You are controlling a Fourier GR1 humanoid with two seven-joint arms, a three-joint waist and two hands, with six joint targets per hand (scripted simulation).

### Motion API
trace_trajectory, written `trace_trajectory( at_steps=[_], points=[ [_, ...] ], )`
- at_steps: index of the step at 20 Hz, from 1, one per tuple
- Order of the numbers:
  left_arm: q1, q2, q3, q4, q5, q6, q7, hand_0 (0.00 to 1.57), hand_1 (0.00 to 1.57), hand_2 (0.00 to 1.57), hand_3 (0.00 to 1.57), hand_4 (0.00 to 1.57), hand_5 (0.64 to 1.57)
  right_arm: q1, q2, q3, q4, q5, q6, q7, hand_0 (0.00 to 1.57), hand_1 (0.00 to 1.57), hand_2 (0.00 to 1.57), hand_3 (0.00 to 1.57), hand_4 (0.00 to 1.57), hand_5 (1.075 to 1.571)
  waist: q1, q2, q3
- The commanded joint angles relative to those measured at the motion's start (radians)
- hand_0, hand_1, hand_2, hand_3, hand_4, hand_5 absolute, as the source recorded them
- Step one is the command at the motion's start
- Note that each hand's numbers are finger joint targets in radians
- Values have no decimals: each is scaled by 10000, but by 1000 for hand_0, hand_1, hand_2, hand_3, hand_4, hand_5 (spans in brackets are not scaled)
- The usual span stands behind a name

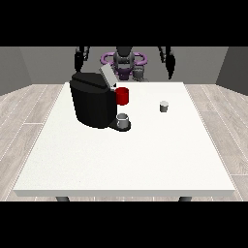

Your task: Insert the coffee pod into the coffee machine and close the lid

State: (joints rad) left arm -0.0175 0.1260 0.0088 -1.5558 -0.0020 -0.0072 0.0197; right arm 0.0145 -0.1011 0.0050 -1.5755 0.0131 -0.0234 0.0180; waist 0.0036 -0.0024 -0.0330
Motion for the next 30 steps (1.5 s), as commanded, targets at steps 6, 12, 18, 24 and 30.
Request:
trace_trajectory(
  at_steps=[6, 12, 18, 24, 30],
  points=[
    [-488, 2420, 68, 225, -902, -1842, -1380, 0, 0, 0, 0, 0, 1571, -57, 386, 312, 125, -64, 121, -210, 0, 0, 0, 0, 0, 1571, -236, 48, 333],
    [-2032, 3669, 680, 2187, -1955, -1777, -1393, 0, 0, 0, 0, 0, 1571, -1197, 280, 407, -512, 1436, -1189, -309, 0, 0, 0, 0, 0, 1571, -1563, 1647, 321],
    [-3010, 4616, 876, 3998, -2576, -2286, -1703, 0, 0, 0, 0, 0, 1571, -1622, 241, 690, -976, 1562, -967, -223, 0, 0, 0, 0, 0, 1571, -2153, 2409, 321],
    [-4182, 4334, 802, 5803, -3233, -1976, -2267, 0, 0, 0, 0, 0, 1571, -1759, 989, 1268, -922, 1864, -1359, -57, 0, 0, 0, 0, 0, 1571, -2290, 3000, 322],
    [-4982, 4188, 278, 6464, -4342, -1717, -2079, 0, 0, 291, 0, 0, 1571, -2369, 774, 793, -14, 2070, -1439, 808, 0, 0, 0, 0, 0, 1571, -1844, 2790, 327]
  ],
)
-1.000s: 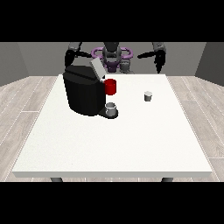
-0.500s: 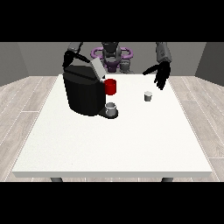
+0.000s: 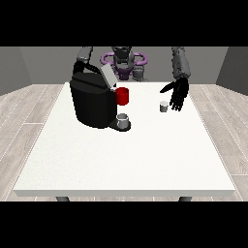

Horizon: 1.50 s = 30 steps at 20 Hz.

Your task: Insert the coffee pod into the coffee machine and close the lid

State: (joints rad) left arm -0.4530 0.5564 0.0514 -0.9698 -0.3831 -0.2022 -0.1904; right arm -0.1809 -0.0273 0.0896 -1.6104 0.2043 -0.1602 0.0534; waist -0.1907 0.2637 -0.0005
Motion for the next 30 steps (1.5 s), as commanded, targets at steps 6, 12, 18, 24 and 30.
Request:
trace_trajectory(
  at_steps=[6, 12, 18, 24, 30],
  points=[
    [-844, -530, -230, 1592, -1531, 1808, -877, 940, 940, 950, 692, 81, 1571, -262, 61, 59, 558, -100, -80, -41, 0, 0, 0, 0, 0, 1571, 104, 276, 0],
    [-1372, -601, -1151, 1466, -2879, 2199, -461, 941, 941, 1039, 871, 429, 1571, -1087, 138, -277, 1542, -199, -117, 176, 0, 0, 0, 0, 0, 1571, 274, 344, 5],
    [-1537, -264, -1597, 2152, -3728, 1768, -649, 912, 912, 1036, 891, 335, 1571, -1086, 28, -519, 2184, -283, -26, -755, 0, 0, 0, 0, 0, 1571, 304, 532, 8],
    [-1851, -623, -1785, 2746, -4352, 1409, -410, 760, 760, 978, 856, 400, 1571, -1028, 38, -692, 2935, -481, 207, -925, 0, 0, 0, 0, 0, 1571, 423, -14, 6],
    [-1938, -792, -1519, 2998, -4410, 1538, -1032, 1149, 1149, 1257, 1162, 466, 1571, -722, -263, -1107, 3190, -849, 380, -933, 0, 0, 0, 0, 0, 1571, 476, -630, 6]
  ],
)
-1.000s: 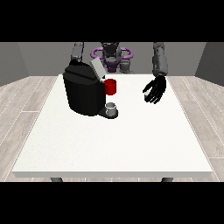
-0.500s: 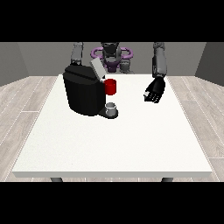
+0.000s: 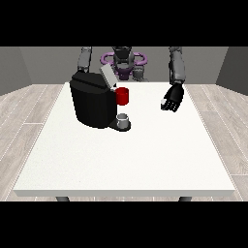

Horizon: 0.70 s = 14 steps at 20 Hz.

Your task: Insert the coffee pod into the coffee machine and close the lid

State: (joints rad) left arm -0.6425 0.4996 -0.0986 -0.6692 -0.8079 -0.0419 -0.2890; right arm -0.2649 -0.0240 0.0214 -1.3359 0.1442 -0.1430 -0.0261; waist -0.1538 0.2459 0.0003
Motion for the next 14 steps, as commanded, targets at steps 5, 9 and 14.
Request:
trace_trajectory(
  at_steps=[5, 9, 14],
  points=[
    [-730, -238, 751, 161, 781, -601, -1150, 1433, 1433, 1423, 1352, 489, 1571, 197, 227, 204, 536, 863, -921, 58, 0, 0, 0, 0, 0, 1571, 204, -154, -8],
    [-1084, -777, 583, -124, 645, -1387, 61, 1420, 1420, 1410, 1332, 518, 1571, 57, -602, -559, 1339, 133, 83, -152, 0, 0, 0, 0, 0, 1571, 185, -873, 3],
    [-1678, -795, 444, -356, 595, -2477, 27, 1402, 1402, 1390, 1329, 542, 1571, -235, -316, -491, 1509, 331, -279, 390, 0, 0, 0, 0, 0, 1571, 231, -1323, 0]
  ],
)
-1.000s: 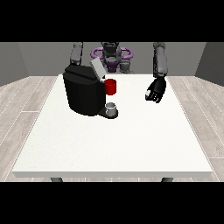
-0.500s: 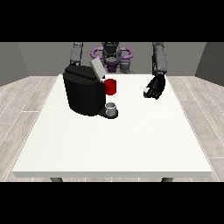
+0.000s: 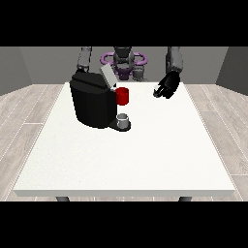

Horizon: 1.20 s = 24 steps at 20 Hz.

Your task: Insert the coffee pod into the coffee machine and close the lid

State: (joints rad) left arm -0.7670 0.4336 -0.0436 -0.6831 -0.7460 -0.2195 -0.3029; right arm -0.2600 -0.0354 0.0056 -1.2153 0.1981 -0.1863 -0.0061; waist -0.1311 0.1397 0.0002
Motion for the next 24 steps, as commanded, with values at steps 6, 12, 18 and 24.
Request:
trace_trajectory(
  at_steps=[6, 12, 18, 24],
  points=[
    [-547, -1261, -251, -908, -64, -1175, 1431, 1402, 1402, 1390, 1329, 542, 1571, 249, -99, -172, 1129, -97, 40, -745, 0, 0, 0, 0, 0, 1571, 326, -953, 2],
    [-2282, -920, 453, -789, 315, -1938, 1910, 1416, 1416, 1421, 1378, 537, 1571, -303, 101, 64, 694, -124, 208, -702, 0, 0, 0, 0, 0, 1571, -479, -568, 3],
    [-2954, -467, 1360, -392, 711, -1911, 2220, 1202, 1202, 1240, 1256, 491, 1571, -502, 346, 518, -208, -46, 5, -230, 0, 0, 0, 0, 0, 1571, -993, -324, -3],
    [-4069, 250, 1482, -195, 509, -2254, 2439, 1155, 1155, 1247, 1266, 484, 1571, -1034, -65, 90, -572, -338, 441, -272, 0, 0, 0, 0, 0, 1571, -1610, 434, 0]
  ],
)
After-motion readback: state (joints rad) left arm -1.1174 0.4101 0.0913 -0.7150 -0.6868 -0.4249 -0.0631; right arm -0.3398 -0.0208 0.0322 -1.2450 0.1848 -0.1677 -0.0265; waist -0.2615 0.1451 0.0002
